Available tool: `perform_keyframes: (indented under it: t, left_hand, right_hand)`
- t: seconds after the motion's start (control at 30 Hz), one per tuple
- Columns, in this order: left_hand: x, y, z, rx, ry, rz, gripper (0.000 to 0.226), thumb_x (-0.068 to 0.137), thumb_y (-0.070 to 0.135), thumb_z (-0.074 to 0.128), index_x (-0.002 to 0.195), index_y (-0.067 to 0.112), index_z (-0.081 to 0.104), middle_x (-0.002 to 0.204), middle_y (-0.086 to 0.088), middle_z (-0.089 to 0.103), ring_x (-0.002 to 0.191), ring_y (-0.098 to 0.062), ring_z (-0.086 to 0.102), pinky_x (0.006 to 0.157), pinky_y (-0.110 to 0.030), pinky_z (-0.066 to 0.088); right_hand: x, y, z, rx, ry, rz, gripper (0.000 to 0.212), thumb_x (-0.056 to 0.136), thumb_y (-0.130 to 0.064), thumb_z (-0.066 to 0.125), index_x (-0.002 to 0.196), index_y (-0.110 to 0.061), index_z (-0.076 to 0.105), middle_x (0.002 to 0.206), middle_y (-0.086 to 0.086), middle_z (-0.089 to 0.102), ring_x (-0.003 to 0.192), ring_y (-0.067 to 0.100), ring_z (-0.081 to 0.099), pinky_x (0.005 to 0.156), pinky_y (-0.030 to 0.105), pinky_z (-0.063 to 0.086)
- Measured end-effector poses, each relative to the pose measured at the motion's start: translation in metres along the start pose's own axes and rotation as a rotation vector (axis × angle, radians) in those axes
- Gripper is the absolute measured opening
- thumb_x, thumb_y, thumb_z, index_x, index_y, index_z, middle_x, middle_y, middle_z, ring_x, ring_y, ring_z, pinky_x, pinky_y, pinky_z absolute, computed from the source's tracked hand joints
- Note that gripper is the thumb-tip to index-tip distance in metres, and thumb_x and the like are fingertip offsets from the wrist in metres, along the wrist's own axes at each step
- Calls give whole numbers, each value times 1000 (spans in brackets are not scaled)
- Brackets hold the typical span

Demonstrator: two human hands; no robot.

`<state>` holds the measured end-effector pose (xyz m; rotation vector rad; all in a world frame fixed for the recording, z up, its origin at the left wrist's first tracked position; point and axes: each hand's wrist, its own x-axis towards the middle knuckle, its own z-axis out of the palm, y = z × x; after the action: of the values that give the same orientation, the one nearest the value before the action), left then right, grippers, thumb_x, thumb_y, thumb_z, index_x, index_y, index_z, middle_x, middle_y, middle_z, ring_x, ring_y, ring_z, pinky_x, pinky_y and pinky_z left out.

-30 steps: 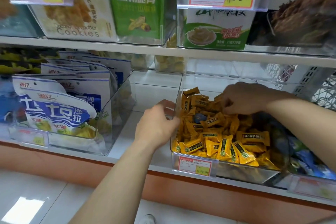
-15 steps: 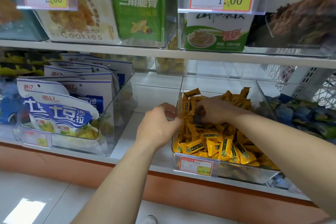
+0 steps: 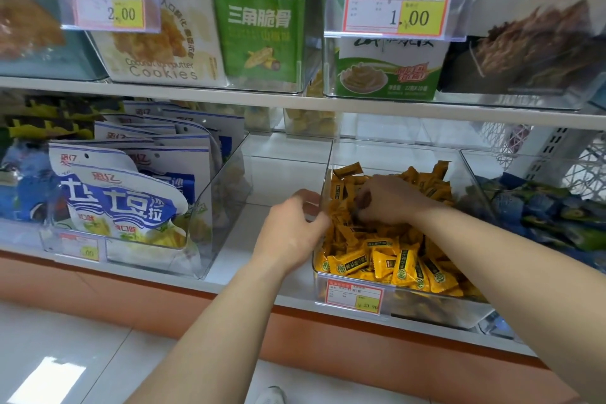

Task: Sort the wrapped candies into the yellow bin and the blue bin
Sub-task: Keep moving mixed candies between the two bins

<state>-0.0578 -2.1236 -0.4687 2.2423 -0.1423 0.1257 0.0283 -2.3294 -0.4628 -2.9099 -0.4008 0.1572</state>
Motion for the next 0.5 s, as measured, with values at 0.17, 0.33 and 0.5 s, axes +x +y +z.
perform_keyframes:
  t: [0.17,0.33,0.5]
  left_hand:
    - [2,0,1,14,5,23,37,91,42,62,123,26,60,108,11,65,99,-11,64,77,-21,51]
    - [2,20,8,235,177,118,55,88,35,65,140,28,47,140,1,50,122,-22,52,91,-33,47]
    - [-2,59,36,313,130,322,47,86,39,58,132,31,54,140,5,50,125,-22,46,88,-39,50]
  right_hand:
    - [-33,13,-28,296,221,27,19,96,-35,55,84,-29,67,84,-10,64,79,12,60,63,30,45]
    - [-91,63,-53,351,599,55,13,97,-29,58,99,-39,67,94,-20,64,73,-2,58,66,27,43]
    - [-141,112,-59,-2,857,222,12,93,-25,62,100,-29,71,103,-2,65,78,23,67,64,29,44]
